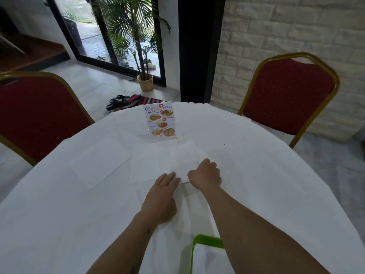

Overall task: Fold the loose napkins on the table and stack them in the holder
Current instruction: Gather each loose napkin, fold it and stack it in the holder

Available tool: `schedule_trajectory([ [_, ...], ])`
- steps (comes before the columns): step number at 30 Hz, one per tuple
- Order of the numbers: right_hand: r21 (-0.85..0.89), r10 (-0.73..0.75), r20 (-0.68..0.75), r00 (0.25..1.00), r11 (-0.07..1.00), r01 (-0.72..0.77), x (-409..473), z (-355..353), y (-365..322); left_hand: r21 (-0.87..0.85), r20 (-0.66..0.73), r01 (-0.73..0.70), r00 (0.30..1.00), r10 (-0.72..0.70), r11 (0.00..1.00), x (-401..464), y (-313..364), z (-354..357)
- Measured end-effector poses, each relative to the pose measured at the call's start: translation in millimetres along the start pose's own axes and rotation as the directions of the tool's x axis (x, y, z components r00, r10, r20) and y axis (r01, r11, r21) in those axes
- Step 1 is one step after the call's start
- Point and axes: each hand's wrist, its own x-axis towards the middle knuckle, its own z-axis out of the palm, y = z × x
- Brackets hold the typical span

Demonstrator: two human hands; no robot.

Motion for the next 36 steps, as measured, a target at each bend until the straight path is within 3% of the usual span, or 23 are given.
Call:
schedule_trajectory([
  [4,-0.116,-0.039,-0.065,0.997,0.993,0.031,-2.9,11.3,1.5,-0.007,0.004,0.004,1.000,-0.004,1.000,-5.4,1.8,3.1],
  [10,-0.105,-0.054,-0.096,0.994,0.994,0.044,-0.9,13.5,2.1,-0.007,-0.017,-0.011,1.000,0.011,1.000,-5.6,-0.4,1.2],
  [15,0.151,-0.009,-0.119,0.993,0.988,0.027,-1.4,3.7,6.5,-0.056,-0.048,-0.030,0.998,0.027,0.998,-7.5,-5.4,4.1],
  [21,0.491,0.108,-0.091,0.990,0.870,-0.050,0.0,-33.1,28.8,-0.169,-0.041,0.011,0.999,-0.018,0.986,-11.3,-6.5,0.3],
  [24,0.572,0.131,-0.070,0.989,0.818,-0.068,-4.5,-47.9,51.4,-0.191,-0.046,0.038,0.998,-0.048,0.981,-20.0,-5.5,0.4],
  [30,0.756,0.120,0.104,0.987,0.636,-0.157,-34.7,-67.1,62.7,-0.254,-0.028,0.065,0.997,-0.075,0.965,-43.5,1.4,-7.2],
  [36,0.813,0.092,0.076,0.993,0.571,-0.115,-99.2,-80.4,48.7,-0.282,-0.084,-0.041,0.996,0.018,0.959,-76.9,14.9,-30.5],
])
